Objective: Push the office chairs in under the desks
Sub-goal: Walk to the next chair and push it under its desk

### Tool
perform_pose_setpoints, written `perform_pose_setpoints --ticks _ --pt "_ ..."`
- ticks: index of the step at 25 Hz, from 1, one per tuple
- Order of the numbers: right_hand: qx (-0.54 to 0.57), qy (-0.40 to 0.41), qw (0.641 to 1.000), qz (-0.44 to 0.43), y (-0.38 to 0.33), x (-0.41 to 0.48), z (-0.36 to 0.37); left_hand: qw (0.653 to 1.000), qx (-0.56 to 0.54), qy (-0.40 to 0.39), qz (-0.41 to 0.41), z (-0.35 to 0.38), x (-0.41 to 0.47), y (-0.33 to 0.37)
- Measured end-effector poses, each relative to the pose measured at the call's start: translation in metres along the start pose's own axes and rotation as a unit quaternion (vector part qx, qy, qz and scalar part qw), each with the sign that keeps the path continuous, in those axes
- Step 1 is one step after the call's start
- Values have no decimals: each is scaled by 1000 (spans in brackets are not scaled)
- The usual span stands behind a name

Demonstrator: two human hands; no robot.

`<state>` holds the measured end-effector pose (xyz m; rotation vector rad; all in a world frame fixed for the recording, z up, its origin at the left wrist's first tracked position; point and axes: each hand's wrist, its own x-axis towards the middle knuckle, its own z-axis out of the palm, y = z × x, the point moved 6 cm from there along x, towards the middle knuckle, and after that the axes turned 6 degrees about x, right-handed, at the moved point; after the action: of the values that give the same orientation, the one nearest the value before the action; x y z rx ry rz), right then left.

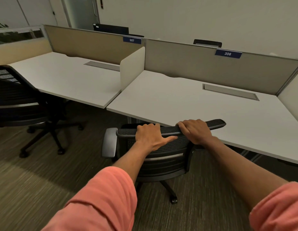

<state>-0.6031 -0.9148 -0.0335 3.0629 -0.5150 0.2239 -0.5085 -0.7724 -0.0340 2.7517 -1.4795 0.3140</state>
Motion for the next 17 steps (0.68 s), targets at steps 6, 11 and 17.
perform_pose_setpoints --ticks 6,11,17 --pt "11 -7 1000 -3 16 10 2 1000 1 -2 0 -2 11 8" --pt "28 -2 1000 -2 28 16 3 1000 -11 -9 4 -4 21 15" --pt "28 2 1000 2 39 26 3 1000 -8 -17 0 -1 33 14"
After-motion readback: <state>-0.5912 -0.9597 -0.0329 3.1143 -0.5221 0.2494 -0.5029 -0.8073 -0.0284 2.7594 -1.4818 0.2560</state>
